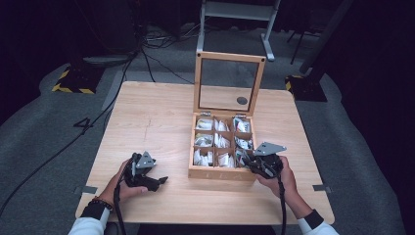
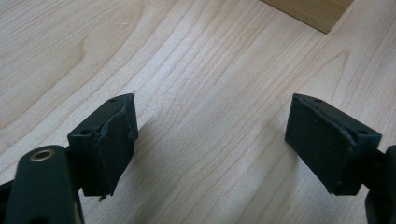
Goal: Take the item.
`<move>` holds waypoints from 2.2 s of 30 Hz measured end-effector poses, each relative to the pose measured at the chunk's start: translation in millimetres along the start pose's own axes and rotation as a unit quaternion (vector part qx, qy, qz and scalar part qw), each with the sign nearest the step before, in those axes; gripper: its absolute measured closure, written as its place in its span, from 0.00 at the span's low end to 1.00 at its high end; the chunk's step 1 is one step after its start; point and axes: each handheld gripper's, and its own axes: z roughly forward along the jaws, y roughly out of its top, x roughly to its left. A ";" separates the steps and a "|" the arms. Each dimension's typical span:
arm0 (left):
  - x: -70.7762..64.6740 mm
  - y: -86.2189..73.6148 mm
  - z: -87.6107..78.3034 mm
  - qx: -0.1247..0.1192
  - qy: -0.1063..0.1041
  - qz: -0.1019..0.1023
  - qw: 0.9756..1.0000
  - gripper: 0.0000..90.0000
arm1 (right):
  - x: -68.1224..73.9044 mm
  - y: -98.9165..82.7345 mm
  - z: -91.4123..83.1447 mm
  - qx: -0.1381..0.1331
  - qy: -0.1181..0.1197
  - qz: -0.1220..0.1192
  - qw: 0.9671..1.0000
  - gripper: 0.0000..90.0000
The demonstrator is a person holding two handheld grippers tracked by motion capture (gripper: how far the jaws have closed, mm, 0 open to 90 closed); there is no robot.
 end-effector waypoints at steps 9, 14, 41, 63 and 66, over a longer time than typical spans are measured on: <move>0.2 0.0 0.0 0.000 -0.001 0.000 1.000 0.19 | -1.2 4.1 -13.4 -0.032 0.014 -0.004 0.999 0.92; 0.2 0.0 0.0 0.000 -0.001 0.001 1.000 0.19 | -5.5 3.5 -16.6 -0.043 0.022 0.005 0.999 0.92; 0.8 0.1 0.2 -0.001 -0.002 0.003 1.000 0.19 | -13.1 4.9 -29.8 -0.086 0.029 0.000 0.996 0.98; 0.8 0.1 0.2 -0.001 -0.002 0.003 1.000 0.19 | -12.9 11.1 -48.6 -0.138 0.036 -0.006 0.990 0.99; 0.9 0.2 0.3 -0.001 -0.003 0.003 1.000 0.19 | -11.8 12.2 -50.2 -0.142 0.039 -0.010 0.989 0.99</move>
